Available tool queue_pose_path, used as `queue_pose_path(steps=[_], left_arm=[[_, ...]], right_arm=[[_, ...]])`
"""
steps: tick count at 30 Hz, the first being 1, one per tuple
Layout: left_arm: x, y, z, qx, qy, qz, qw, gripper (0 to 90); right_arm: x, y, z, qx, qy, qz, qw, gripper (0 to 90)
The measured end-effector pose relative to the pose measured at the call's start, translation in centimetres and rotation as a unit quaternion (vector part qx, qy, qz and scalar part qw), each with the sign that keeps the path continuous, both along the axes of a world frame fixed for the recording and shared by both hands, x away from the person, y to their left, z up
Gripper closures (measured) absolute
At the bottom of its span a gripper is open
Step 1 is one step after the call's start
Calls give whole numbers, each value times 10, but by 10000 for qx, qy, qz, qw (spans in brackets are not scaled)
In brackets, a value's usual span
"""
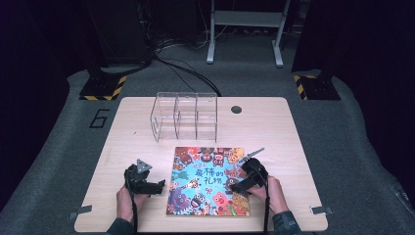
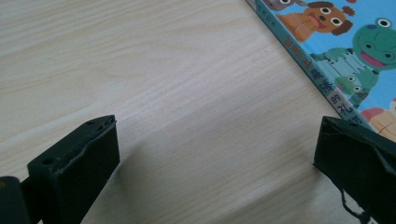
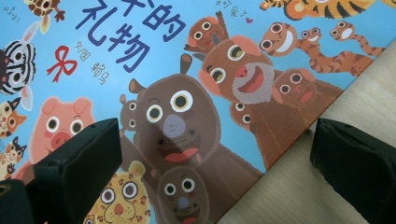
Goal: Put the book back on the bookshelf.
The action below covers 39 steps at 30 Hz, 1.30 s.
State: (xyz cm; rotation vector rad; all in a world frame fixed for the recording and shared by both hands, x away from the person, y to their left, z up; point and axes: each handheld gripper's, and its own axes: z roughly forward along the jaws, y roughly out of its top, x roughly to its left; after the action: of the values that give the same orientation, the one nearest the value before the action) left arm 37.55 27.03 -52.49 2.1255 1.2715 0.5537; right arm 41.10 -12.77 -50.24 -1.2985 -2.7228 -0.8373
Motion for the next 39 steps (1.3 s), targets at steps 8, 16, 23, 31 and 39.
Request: queue_pose_path(steps=[8, 16, 23, 31, 39], left_arm=[[2, -8, -1, -28, 35, -69, 10000, 0], [3, -15, -1, -32, 108, -147, 9998, 0], [3, -15, -1, -69, 124, -131, 9998, 1], [3, -15, -1, -95, 94, -149, 9998, 0], [2, -14, -2, -104, 60, -155, 9998, 0]], right_arm=[[1, -3, -1, 205, 41, 4, 9998, 0], [0, -7, -3, 386, -58, 98, 9992, 0], [-1, -13, -5, 691, -94, 95, 9975, 0], [-1, -17, -7, 888, -129, 94, 9959, 0], [-2, -21, -5, 1130, -97, 16, 9935, 0]])
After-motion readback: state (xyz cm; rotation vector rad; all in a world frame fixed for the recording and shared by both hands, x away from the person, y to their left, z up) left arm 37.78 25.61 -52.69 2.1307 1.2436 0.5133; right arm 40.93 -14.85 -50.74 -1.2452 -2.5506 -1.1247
